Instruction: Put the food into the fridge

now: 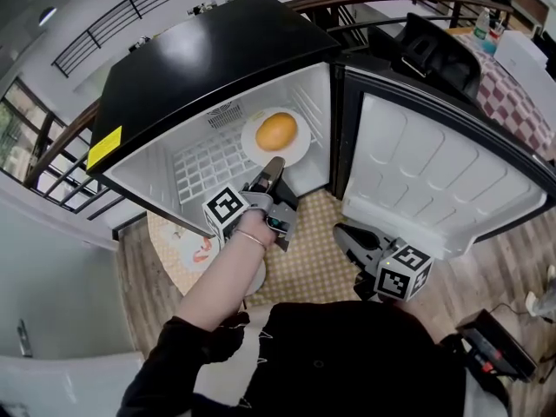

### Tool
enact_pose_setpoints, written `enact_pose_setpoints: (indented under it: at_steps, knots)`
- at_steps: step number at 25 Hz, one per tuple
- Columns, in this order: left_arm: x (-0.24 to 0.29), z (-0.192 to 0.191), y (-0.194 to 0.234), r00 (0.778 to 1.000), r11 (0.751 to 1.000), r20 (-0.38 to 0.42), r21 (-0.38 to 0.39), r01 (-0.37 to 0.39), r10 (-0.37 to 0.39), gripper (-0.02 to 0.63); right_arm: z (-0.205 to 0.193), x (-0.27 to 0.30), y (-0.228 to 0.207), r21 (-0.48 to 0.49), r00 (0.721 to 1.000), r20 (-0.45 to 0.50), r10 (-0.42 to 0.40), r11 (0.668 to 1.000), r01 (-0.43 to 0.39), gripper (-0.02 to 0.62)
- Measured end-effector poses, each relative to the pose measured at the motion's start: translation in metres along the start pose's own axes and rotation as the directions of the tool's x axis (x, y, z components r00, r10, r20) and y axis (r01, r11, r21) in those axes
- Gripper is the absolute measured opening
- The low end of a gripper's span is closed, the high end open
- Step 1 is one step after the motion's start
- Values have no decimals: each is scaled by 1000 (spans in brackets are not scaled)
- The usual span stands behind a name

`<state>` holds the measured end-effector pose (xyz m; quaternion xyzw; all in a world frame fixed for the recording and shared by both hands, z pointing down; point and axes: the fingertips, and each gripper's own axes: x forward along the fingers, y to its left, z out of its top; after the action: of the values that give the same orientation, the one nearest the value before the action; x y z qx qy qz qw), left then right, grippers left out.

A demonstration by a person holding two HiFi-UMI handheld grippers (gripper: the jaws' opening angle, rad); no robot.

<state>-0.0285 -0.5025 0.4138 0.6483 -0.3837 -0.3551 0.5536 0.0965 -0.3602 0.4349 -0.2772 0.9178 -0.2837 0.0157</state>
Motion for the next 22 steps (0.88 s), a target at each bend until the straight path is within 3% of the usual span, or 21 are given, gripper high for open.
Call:
enact_pose_setpoints:
  at_steps: [22]
  knots:
    - [12, 7, 11, 998, 997, 54, -80, -22, 26, 26, 0, -5, -10, 9, 999, 5, -37, 999, 37, 15]
